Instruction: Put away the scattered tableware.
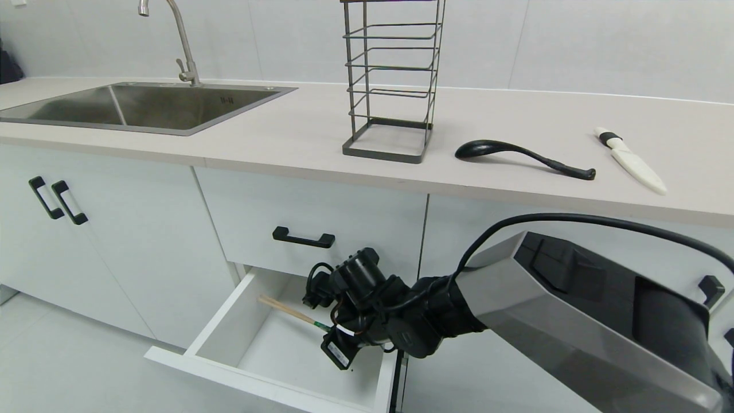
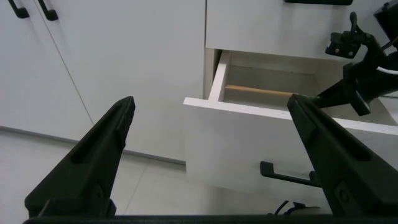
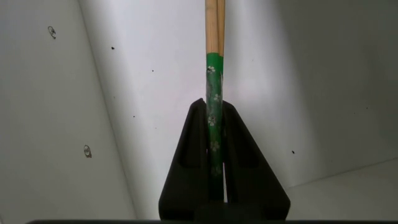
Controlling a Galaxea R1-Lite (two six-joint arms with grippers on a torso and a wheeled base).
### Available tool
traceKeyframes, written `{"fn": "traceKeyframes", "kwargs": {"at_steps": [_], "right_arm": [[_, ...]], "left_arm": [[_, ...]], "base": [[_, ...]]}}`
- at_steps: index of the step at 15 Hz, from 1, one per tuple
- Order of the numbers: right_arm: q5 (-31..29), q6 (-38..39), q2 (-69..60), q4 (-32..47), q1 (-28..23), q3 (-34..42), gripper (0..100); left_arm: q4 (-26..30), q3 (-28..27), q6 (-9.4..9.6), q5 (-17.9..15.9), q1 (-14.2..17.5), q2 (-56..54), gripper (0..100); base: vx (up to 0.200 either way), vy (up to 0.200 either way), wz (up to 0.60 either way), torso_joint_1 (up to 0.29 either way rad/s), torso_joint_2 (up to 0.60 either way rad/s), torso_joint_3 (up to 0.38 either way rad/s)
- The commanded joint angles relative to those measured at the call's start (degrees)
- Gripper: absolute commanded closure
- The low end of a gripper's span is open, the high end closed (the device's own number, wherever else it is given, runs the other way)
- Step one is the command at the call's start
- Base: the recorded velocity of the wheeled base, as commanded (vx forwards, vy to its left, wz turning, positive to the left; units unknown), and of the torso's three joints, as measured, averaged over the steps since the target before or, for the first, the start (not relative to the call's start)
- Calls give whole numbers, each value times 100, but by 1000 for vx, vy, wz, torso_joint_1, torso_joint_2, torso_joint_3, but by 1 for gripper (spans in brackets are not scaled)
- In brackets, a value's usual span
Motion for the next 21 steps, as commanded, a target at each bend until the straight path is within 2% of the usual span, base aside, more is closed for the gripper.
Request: {"fn": "traceKeyframes", "kwargs": {"at_steps": [1,7,8,13,15,21], "right_arm": [[10,-4,77,3,21,-28,100],[19,-39,165,47,118,-1,100],[19,-39,165,47,118,-1,0],[62,-48,-28,152,171,25,0],[54,-48,-353,416,232,43,0],[45,-4,-1276,460,452,517,0]], "left_arm": [[-1,0,2,1,0,7,0],[-1,0,2,1,0,7,0],[-1,0,2,1,0,7,0],[-1,0,2,1,0,7,0],[-1,0,2,1,0,7,0],[-1,0,2,1,0,7,0]], "base": [[0,0,0,0,0,0],[0,0,0,0,0,0],[0,0,0,0,0,0],[0,0,0,0,0,0],[0,0,0,0,0,0],[0,0,0,0,0,0]]}}
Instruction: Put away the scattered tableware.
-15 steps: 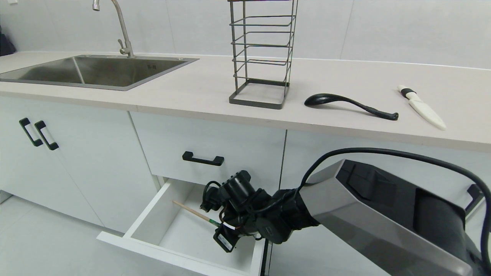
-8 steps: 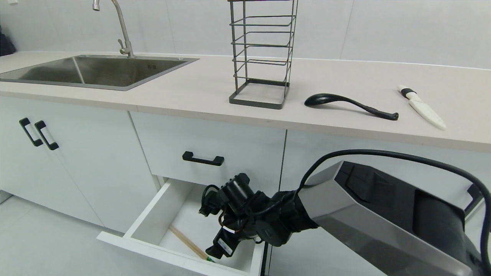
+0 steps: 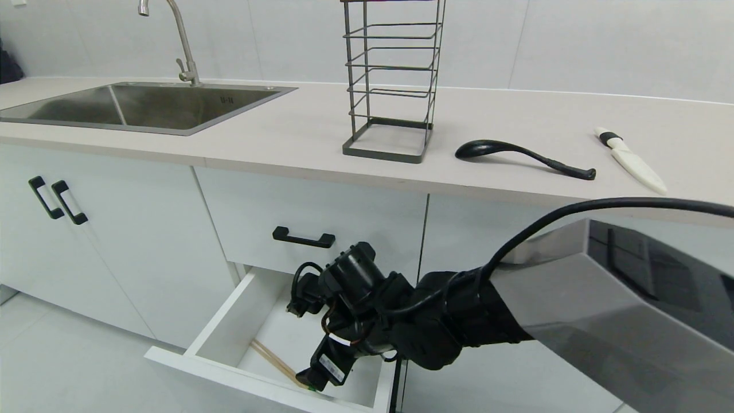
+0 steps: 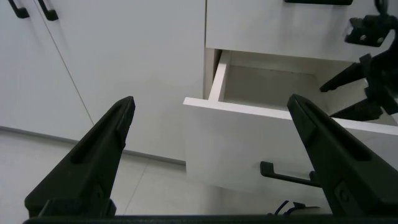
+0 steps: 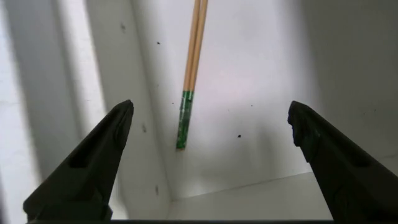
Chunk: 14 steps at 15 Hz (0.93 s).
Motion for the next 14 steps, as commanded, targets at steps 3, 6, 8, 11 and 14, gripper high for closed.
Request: {"fn": "traceKeyframes", "kwargs": {"at_steps": [3,6,8,11,14], "right_arm": [[-25,1,-784,-76,131,220,0],[-25,10,-1057,-366,158,519,0],[-17,36,-1382,-682,158,1046,0],[-43,326,-1812,-1298,158,1881,0],[-438,326,-2182,-1763,140,2681,0]], "left_arm": [[-1,0,0,1,0,7,0],[-1,0,0,1,0,7,0],[-1,0,0,1,0,7,0],[-1,0,0,1,0,7,0],[-1,0,0,1,0,7,0]], "base": [[0,0,0,0,0,0],[0,0,0,0,0,0],[0,0,0,0,0,0],[0,0,0,0,0,0],[0,0,0,0,0,0]]}}
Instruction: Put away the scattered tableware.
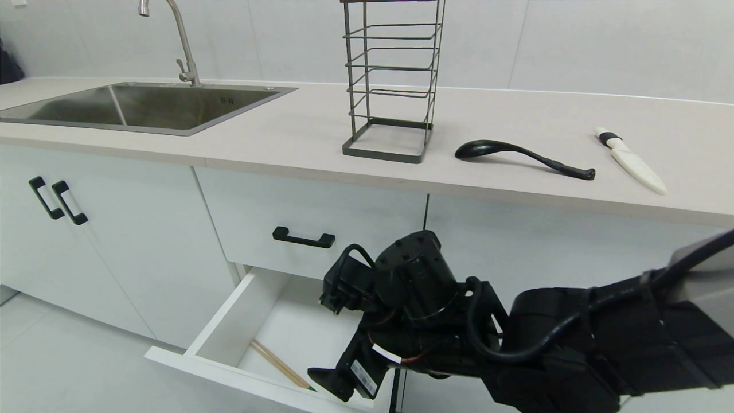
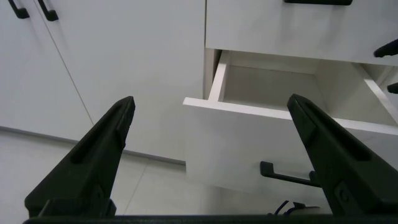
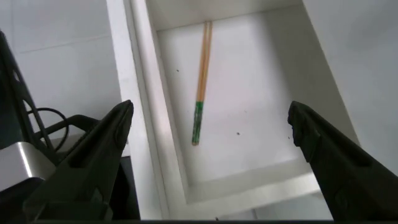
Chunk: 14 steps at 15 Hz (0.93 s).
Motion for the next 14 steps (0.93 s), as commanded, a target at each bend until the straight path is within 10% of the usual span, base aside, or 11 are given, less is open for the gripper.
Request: {"fn": "traceKeyframes", "kwargs": {"at_steps": [1,14], "right_arm": [[-132,-12,-437,-254,-10,591,0],[-123,14,-481,-474,78,564,0]], "left_arm": [[-1,0,2,1,0,7,0],[-1,0,2,1,0,7,0]], "base": [[0,0,0,0,0,0],[0,0,0,59,-219,-143]]}}
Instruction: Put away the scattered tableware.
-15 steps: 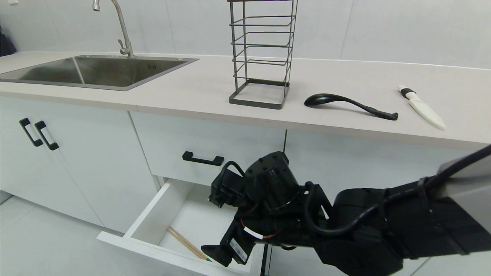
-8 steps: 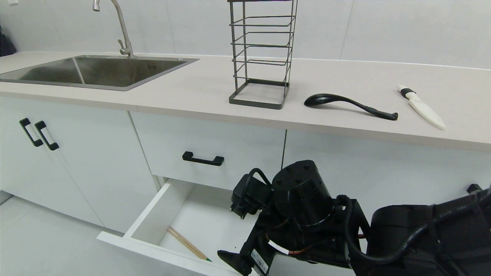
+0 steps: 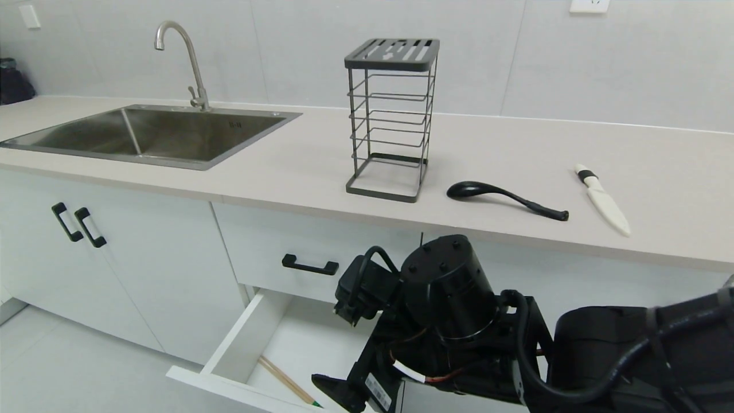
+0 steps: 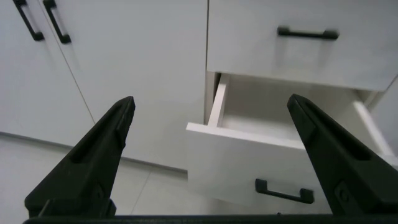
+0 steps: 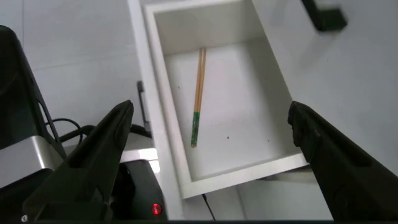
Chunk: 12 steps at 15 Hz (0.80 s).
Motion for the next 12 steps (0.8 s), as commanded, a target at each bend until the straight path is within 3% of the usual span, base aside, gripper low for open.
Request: {"fn": "traceKeyframes", "kwargs": {"at_steps": [1,12], "right_arm": [[0,1,41,2,-1,-4,0],[35,10,462,2,-54,-303,0]], "left_arm": [[2,0,2,-2,0,7,0],[2,0,2,-2,0,7,0]], "base": [[0,0,0,173,-520,-266],[0,0,0,240,-486,-272]]}}
